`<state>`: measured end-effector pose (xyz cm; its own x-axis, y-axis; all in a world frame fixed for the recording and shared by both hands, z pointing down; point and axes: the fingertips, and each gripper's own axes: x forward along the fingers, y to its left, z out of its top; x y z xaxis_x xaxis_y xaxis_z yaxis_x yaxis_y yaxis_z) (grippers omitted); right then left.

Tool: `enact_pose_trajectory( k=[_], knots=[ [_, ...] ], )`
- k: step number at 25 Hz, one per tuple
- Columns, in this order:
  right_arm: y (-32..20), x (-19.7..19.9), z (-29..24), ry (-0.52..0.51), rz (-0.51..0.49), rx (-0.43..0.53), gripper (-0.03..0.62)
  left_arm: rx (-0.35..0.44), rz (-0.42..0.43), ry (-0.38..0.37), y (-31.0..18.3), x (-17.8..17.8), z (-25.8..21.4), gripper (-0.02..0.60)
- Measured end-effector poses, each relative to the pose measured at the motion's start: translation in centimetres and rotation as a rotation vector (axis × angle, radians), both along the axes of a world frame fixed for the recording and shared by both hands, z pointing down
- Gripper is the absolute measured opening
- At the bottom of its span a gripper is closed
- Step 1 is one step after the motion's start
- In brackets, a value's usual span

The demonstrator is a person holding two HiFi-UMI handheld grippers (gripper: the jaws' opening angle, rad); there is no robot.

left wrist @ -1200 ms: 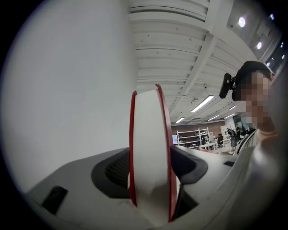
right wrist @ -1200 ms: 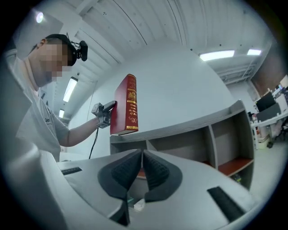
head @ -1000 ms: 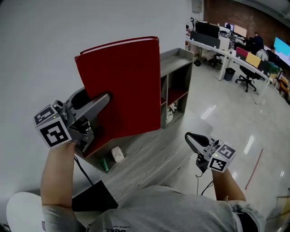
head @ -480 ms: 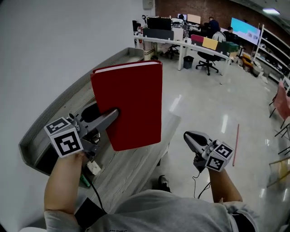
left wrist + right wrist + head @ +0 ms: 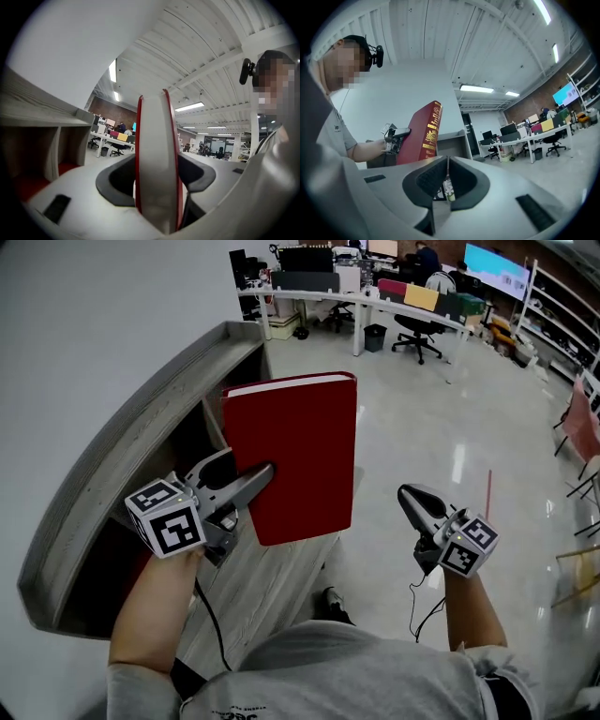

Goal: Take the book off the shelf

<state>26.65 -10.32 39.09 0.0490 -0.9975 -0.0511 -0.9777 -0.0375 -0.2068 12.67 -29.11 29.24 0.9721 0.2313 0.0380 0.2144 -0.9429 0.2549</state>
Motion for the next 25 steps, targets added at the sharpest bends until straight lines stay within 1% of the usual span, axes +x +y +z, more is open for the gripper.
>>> enact_pose_trajectory(
  k=[3, 6, 9, 12, 15, 19, 25],
  knots=[
    [-0.5, 2.4, 0.7, -0.009, 0.004, -0.013, 0.035, -0.034, -0.002, -0.04, -0.5, 2.7, 2.8, 0.287],
    [-1.4, 5.3, 3.2, -0.029, 0.004, -0.03, 0.035, -0.075, -0.019, -0.09, -1.5, 5.8, 7.5, 0.285],
    [-3.6, 7.8, 6.0, -0.051, 0.003, -0.056, 0.035, -0.121, -0.027, -0.142, -3.6, 8.7, 12.5, 0.285],
    [-6.2, 9.9, 7.7, -0.068, 0.001, -0.082, 0.035, -0.158, -0.024, -0.178, -5.8, 11.2, 15.9, 0.284],
    [-7.9, 11.7, 9.4, -0.09, 0.001, -0.103, 0.035, -0.192, -0.019, -0.214, -6.9, 13.2, 19.1, 0.284],
    [-8.9, 14.1, 12.4, -0.13, 0.004, -0.134, 0.035, -0.244, -0.013, -0.264, -7.2, 15.8, 24.2, 0.284],
    [-11.0, 17.3, 16.0, -0.167, -0.008, -0.181, 0.035, -0.318, -0.032, -0.336, -8.7, 18.7, 31.0, 0.282]
  ],
)
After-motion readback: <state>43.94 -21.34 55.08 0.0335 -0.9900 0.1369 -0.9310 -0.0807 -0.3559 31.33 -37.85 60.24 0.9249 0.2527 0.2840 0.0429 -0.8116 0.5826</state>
